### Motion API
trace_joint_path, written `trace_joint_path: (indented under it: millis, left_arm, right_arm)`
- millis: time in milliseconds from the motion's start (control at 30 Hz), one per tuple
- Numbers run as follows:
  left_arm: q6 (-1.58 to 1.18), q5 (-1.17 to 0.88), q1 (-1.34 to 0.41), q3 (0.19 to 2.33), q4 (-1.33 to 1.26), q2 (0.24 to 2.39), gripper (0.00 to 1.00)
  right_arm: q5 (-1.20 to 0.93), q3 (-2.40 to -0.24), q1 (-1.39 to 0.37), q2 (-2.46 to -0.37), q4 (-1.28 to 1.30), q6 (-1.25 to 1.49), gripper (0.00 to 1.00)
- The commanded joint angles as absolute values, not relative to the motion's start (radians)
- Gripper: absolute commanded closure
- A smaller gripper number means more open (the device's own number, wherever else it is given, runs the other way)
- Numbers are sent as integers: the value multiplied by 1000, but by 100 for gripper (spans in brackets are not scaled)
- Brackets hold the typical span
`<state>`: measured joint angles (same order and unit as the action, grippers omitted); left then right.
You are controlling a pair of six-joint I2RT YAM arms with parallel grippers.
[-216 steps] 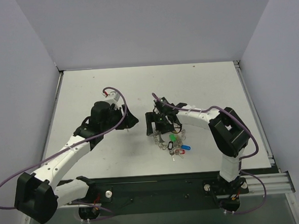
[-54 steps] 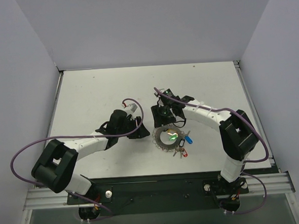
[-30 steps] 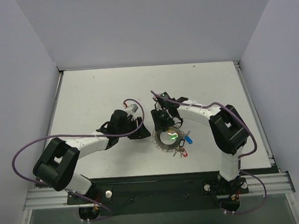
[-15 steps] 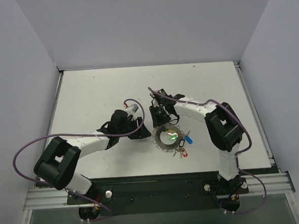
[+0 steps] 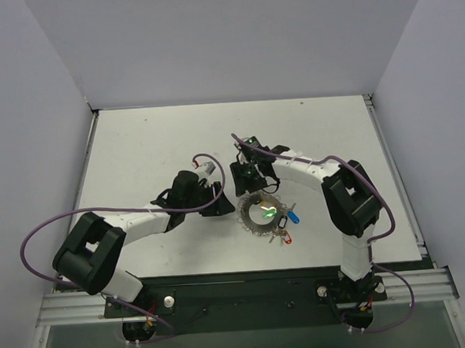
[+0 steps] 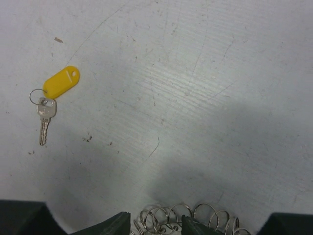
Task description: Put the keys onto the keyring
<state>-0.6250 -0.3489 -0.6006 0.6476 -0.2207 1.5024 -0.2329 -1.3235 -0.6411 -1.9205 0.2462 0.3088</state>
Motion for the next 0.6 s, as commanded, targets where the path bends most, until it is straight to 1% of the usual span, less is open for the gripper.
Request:
trace_joint_path:
  millis: [0, 67, 233, 567]
  left_arm:
    - [-629, -367, -598, 660, -267, 1509, 43]
    - [-627, -367, -598, 660, -267, 1514, 43]
    - [-629, -370, -598, 663, -265, 1517, 43]
    - [-635, -367, -598, 657, -272, 1520, 43]
  right_arm:
    - [-227, -1282, -643, -1853, 259, 305, 51]
    - [-210, -1272, -647, -1864, 256, 305, 48]
    - [-183, -1282, -649, -1890, 250, 293, 48]
    - [-134, -1287, -672, -1922, 241, 279, 53]
